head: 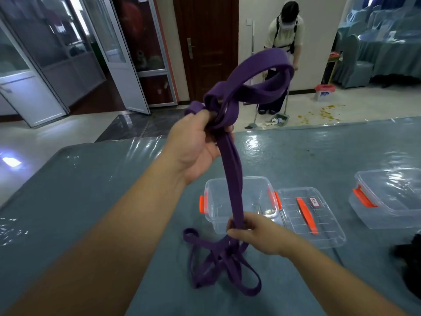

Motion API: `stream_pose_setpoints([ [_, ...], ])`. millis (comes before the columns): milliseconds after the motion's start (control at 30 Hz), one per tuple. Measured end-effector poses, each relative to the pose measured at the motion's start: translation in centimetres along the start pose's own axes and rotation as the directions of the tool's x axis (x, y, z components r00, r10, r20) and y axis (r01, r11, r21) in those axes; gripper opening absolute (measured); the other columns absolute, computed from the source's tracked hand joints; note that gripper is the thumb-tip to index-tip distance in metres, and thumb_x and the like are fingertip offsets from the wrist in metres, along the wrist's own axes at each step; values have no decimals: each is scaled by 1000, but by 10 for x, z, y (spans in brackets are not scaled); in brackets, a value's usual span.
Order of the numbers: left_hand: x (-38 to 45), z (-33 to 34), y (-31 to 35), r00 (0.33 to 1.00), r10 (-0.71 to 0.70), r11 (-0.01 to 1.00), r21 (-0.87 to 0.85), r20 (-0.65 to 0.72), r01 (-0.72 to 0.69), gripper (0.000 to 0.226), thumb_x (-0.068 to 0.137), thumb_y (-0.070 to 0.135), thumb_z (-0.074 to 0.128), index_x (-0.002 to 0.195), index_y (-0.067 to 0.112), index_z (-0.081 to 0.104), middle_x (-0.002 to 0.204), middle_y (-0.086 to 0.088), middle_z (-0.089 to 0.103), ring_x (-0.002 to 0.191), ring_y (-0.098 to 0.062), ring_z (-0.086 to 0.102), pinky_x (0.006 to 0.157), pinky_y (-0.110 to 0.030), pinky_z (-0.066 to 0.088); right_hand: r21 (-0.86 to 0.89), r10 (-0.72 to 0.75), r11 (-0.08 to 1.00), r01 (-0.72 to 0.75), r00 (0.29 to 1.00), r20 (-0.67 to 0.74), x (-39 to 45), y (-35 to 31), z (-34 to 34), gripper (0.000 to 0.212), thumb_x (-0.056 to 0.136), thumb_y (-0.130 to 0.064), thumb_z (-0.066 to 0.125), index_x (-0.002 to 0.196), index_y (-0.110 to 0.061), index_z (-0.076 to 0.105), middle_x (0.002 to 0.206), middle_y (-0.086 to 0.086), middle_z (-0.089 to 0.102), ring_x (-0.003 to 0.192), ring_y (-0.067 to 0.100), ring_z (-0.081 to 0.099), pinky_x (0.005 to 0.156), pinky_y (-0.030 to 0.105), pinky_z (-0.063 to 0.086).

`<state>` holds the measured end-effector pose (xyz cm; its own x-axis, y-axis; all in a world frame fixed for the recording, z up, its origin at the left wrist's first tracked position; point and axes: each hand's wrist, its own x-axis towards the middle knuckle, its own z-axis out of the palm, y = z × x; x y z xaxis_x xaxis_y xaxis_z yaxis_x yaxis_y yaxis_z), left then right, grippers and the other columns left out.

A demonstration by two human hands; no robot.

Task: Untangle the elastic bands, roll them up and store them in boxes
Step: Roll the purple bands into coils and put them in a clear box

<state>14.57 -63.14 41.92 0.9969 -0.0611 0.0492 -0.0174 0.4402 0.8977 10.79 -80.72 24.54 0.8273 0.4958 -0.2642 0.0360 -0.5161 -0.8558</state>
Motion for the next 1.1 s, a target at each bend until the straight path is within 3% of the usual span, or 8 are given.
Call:
stream_pose_setpoints([
  [133,6,-11,9,987,92,988,139,-131,-74,16,104,9,50,100,15,64,87,-8,63,72,-18,58,68,-35,52,-19,-25,1000,23,994,-105,0,-3,-10,15,96,-44,66,93,-30,66,83,2,72,76,21,71,82,52,61],
  [233,9,-37,-1,961,116,968,246,-250,-53,20,103,10,52,91,16,66,83,-5,68,71,-16,59,64,-32,49,-9,-66,998,66,979,-193,-5,-16,-24,15,99,-40,64,96,-25,65,84,6,76,72,19,76,72,42,63],
  [333,10,-77,-31,932,25,948,304,-361,92,17,103,14,53,103,11,70,88,-8,70,72,-19,62,64,-32,50,-14,-135,990,137,945,-298,-10,-29,-35,18,101,-33,63,88,-20,64,71,-1,70,60,13,68,58,29,53],
  [533,-16,-135,-99,813,-246,880,230,-528,416,13,105,19,58,106,13,69,98,-8,74,81,-19,70,64,-31,56,105,-104,982,156,916,-388,-5,-33,-45,35,100,-34,61,79,-8,51,66,0,47,58,17,42,58,37,38],
  [733,-47,-173,-154,680,-544,650,266,-491,712,27,106,34,55,121,17,70,123,-8,72,104,-24,71,90,-39,55,210,-11,975,75,957,-291,9,-28,-29,36,101,-40,61,82,-10,54,66,1,46,57,16,41,57,36,35],
  [900,-75,-186,-180,591,-681,517,289,-432,806,32,103,33,63,130,15,62,132,-6,66,111,-25,70,86,-36,61,256,38,966,41,954,-296,25,-25,-18,31,103,-37,58,84,-14,57,64,-3,51,52,12,43,52,30,37],
  [1000,-87,-194,-196,579,-717,491,309,-389,815,25,97,34,67,114,17,67,116,1,72,102,-19,70,88,-36,59,246,58,969,17,954,-295,32,-22,-15,33,103,-38,57,86,-10,59,64,2,55,52,15,49,53,33,40],
  [1100,-101,-192,-200,550,-749,412,390,-370,823,18,92,35,64,99,21,73,90,2,74,78,-14,65,73,-27,52,224,74,975,-9,956,-284,38,-20,-12,33,102,-39,58,88,-10,62,62,0,61,53,17,56,55,32,44],
])
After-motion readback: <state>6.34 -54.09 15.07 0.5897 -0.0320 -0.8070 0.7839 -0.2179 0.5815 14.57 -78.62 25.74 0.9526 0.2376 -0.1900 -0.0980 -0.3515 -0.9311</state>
